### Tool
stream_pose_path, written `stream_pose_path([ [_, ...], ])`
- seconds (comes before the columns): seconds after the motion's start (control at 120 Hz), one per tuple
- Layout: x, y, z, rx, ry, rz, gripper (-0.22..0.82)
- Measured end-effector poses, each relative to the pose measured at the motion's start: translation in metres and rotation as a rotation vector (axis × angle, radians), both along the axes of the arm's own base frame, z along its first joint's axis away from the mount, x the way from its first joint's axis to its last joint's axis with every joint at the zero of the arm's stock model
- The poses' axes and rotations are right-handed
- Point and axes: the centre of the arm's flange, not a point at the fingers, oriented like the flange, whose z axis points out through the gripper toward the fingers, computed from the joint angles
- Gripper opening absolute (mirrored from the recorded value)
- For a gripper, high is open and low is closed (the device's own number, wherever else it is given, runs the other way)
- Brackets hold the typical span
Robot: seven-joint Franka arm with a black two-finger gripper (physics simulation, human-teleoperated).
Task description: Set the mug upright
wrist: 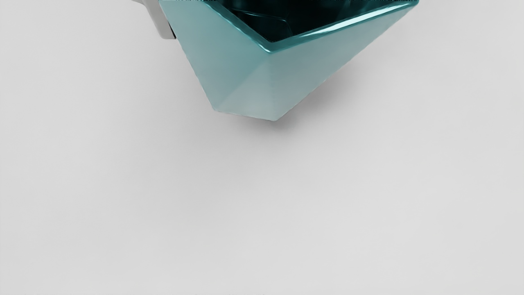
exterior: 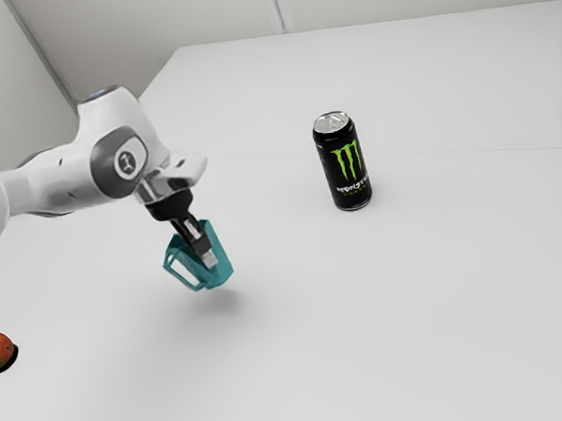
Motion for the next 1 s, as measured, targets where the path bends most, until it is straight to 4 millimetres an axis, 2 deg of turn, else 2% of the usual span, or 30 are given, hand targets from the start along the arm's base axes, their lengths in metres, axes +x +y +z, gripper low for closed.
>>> stream_pose_path([
  [0.125, -0.002, -0.025, -0.005, 0.040, -0.008, 0.016, -0.18],
  [0.242, -0.005, -0.031, -0.014, 0.071, -0.011, 0.058, -0.18],
  [0.8, -0.004, 0.012, -0.047, 0.130, -0.023, 0.330, -0.18],
  [0.9, -0.004, 0.013, -0.049, 0.130, -0.023, 0.357, -0.18],
  [1.0, -0.004, 0.005, -0.056, 0.125, -0.013, 0.363, -0.18],
])
